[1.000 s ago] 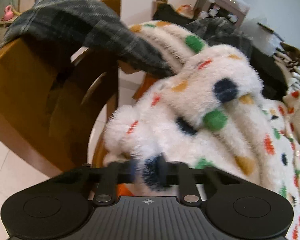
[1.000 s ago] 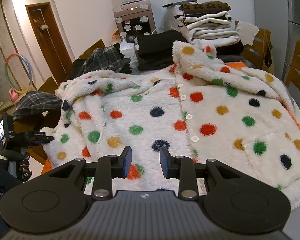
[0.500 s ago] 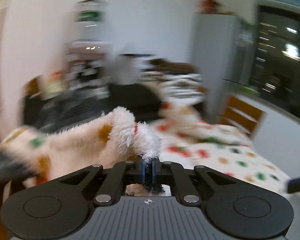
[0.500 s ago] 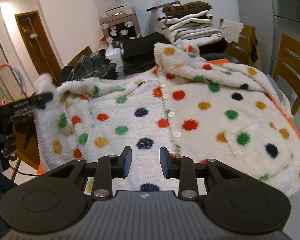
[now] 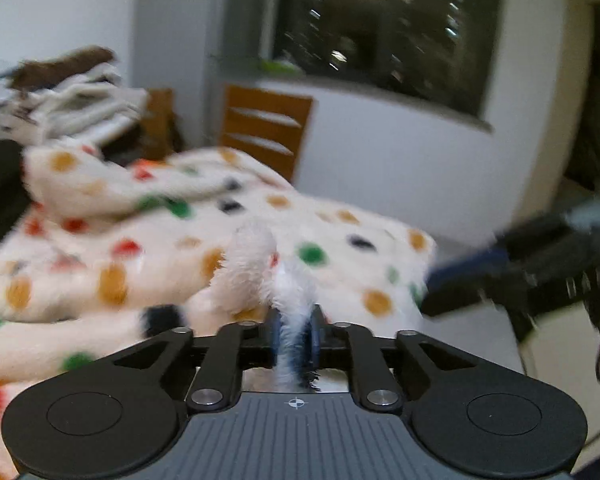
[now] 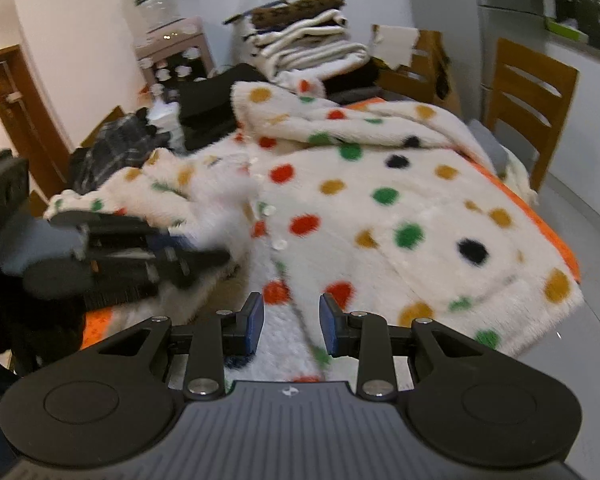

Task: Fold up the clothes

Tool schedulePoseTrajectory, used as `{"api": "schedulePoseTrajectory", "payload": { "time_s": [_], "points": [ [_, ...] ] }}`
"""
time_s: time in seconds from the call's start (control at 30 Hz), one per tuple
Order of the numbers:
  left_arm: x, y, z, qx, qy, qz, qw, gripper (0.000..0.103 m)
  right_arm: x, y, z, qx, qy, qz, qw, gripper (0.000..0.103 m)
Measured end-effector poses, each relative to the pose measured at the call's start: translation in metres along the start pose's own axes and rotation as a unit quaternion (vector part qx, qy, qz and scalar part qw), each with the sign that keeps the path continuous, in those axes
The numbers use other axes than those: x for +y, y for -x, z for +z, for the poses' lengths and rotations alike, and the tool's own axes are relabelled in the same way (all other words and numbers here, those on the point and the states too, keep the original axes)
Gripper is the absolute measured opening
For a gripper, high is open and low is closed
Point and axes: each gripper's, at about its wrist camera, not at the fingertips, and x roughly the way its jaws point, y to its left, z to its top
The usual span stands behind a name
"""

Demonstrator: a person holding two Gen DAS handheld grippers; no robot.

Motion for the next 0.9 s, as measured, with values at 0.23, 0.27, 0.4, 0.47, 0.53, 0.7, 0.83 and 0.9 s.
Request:
{"api": "schedulePoseTrajectory", "payload": {
  "time_s": [0.23, 0.27, 0.4, 0.47, 0.53, 0.7, 0.83, 0.9],
  "points": [
    [0.018, 0.043, -0.013, -0.038, 0.024, -0.012, 0.9989, 0.064, -0.006, -0.005, -0.008, 0.003, -0.030, -0.012, 0.999, 0.037],
    [0.024, 0.050, -0.014, -0.039, 0.032, -0.002, 0.9987, 0.065, -0.006, -0.007, -0.008, 0.003, -0.034, -0.012, 0.999, 0.038],
    [0.050, 0.073, -0.024, -0.027, 0.066, 0.042, 0.9965, 0.065, -0.005, -0.016, -0.009, 0.004, -0.055, -0.009, 0.998, 0.039],
    [0.062, 0.083, -0.035, -0.016, 0.082, 0.060, 0.9947, 0.065, -0.003, -0.025, -0.006, 0.009, -0.069, -0.006, 0.998, 0.039],
    [0.072, 0.092, -0.046, -0.005, 0.096, 0.078, 0.9923, 0.065, 0.001, -0.036, -0.002, 0.015, -0.077, -0.003, 0.997, 0.039],
    [0.081, 0.110, -0.066, 0.007, 0.119, 0.096, 0.9882, 0.065, 0.016, -0.073, 0.018, 0.031, -0.076, 0.013, 0.997, 0.041],
    [0.082, 0.120, -0.075, 0.009, 0.124, 0.111, 0.9860, 0.065, 0.030, -0.108, 0.033, 0.045, -0.066, 0.014, 0.997, 0.042],
    [0.082, 0.127, -0.078, 0.006, 0.129, 0.122, 0.9840, 0.065, 0.036, -0.126, 0.038, 0.053, -0.063, 0.013, 0.997, 0.043]
  ]
}}
